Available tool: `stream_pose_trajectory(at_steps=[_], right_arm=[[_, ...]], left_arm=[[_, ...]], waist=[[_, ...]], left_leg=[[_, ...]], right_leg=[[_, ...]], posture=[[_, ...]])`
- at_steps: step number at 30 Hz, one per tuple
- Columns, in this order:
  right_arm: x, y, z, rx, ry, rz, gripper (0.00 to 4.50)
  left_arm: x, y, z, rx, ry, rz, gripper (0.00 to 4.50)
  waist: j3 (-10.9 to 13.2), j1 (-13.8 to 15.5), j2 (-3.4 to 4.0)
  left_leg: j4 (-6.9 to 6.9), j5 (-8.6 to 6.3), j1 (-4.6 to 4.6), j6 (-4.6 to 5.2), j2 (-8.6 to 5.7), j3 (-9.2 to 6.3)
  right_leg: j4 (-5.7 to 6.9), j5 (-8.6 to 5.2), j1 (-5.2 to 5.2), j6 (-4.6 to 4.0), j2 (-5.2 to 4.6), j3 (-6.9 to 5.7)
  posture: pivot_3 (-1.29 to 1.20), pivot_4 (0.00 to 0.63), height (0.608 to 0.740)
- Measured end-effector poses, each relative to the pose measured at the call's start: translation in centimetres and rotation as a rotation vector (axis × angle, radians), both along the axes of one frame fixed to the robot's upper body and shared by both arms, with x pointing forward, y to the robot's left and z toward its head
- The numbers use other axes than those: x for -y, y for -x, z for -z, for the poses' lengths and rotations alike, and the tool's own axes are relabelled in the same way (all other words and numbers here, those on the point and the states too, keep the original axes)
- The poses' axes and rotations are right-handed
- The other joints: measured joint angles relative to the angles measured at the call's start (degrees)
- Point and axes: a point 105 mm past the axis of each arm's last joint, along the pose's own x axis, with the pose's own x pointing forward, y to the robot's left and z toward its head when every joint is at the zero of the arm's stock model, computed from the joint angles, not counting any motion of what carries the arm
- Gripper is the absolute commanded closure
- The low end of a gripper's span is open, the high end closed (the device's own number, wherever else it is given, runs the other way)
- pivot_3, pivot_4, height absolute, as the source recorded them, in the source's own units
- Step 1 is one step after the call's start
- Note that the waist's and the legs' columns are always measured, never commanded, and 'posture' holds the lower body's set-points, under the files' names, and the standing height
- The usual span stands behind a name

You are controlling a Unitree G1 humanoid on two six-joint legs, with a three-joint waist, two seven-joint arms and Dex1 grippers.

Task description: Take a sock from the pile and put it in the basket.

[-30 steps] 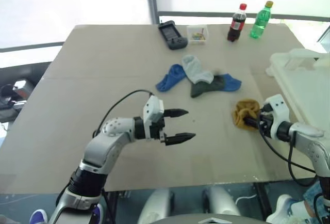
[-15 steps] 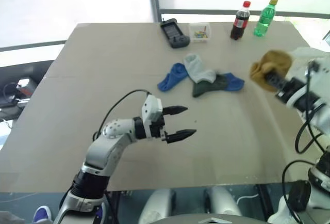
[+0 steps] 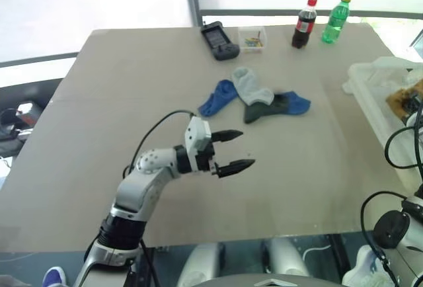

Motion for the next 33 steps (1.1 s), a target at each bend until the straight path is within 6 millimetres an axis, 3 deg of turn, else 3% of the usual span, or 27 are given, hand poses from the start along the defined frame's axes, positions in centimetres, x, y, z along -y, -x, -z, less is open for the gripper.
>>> stream_pose_trajectory(at_steps=[6, 14, 15, 19, 21, 23, 24, 33], right_arm=[[0.5, 0.1, 0.2, -0.005, -0.018, 0.013, 4.48], [1.0, 0.7, 0.8, -0.034, -0.057, 0.035, 4.48], [1.1, 0.8, 0.9, -0.04, -0.063, 0.037, 3.68], [1.5, 1.1, 1.4, -0.047, -0.1, 0.049, 2.17], [1.6, 1.2, 1.2, -0.04, -0.104, 0.048, 0.87], [1.6, 1.3, 1.0, -0.046, -0.094, 0.049, 0.27], [1.8, 1.5, 0.9, -0.057, -0.082, 0.055, 0.06], [2.7, 5.2, 1.1, -0.253, 0.187, 0.044, 0.06]], left_arm=[[0.7, -1.1, -4.4, 0.122, 0.128, -0.023, 0.0], [1.1, -1.2, -5.9, 0.132, 0.155, 0.001, 0.0], [1.0, -1.2, -5.9, 0.13, 0.149, 0.005, 0.0], [0.9, -1.0, -5.7, 0.121, 0.134, 0.023, 0.0], [0.9, -0.9, -5.6, 0.109, 0.128, 0.034, 0.0], [0.8, -0.8, -5.5, 0.104, 0.124, 0.042, 0.0], [0.8, -0.8, -5.5, 0.104, 0.12, 0.045, 0.0], [0.9, -0.5, -5.1, 0.091, 0.098, 0.077, 0.0]], waist=[[0.0, 0.1, -0.01], [0.0, 0.1, -0.01], [0.0, 0.1, -0.01], [0.0, 0.1, -0.01], [0.0, 0.1, -0.05], [0.0, 0.2, -0.06], [0.0, 0.2, -0.07], [0.0, 0.2, -0.07]], left_leg=[[0.03, 0.0, -0.03, 0.03, -0.01, 0.01], [0.02, -0.01, -0.01, 0.05, 0.0, 0.08], [0.03, 0.0, 0.0, 0.06, 0.0, 0.09], [0.03, 0.0, 0.0, 0.06, 0.0, 0.09], [0.03, 0.0, -0.01, 0.07, 0.0, 0.08], [0.04, 0.0, 0.0, 0.07, 0.0, 0.08], [0.05, 0.0, -0.01, 0.07, 0.0, 0.06], [0.05, 0.0, -0.02, 0.07, 0.0, 0.05]], right_leg=[[-0.03, 0.0, 0.01, 0.01, -0.01, 0.0], [-0.01, 0.0, 0.0, 0.01, 0.02, 0.06], [-0.01, 0.0, 0.0, 0.01, 0.02, 0.07], [-0.02, 0.0, 0.01, 0.01, 0.03, 0.06], [-0.03, 0.0, 0.02, 0.01, 0.03, 0.05], [-0.03, 0.0, 0.03, 0.01, 0.03, 0.04], [-0.02, 0.0, 0.03, 0.01, 0.03, 0.03], [-0.03, 0.0, 0.03, 0.01, 0.03, 0.03]], posture=[[0.0, 0.15, 0.74], [0.0, 0.15, 0.74], [0.0, 0.15, 0.74], [0.0, 0.15, 0.74], [0.0, 0.15, 0.74], [0.0, 0.15, 0.74], [0.0, 0.15, 0.74], [0.0, 0.15, 0.74]])
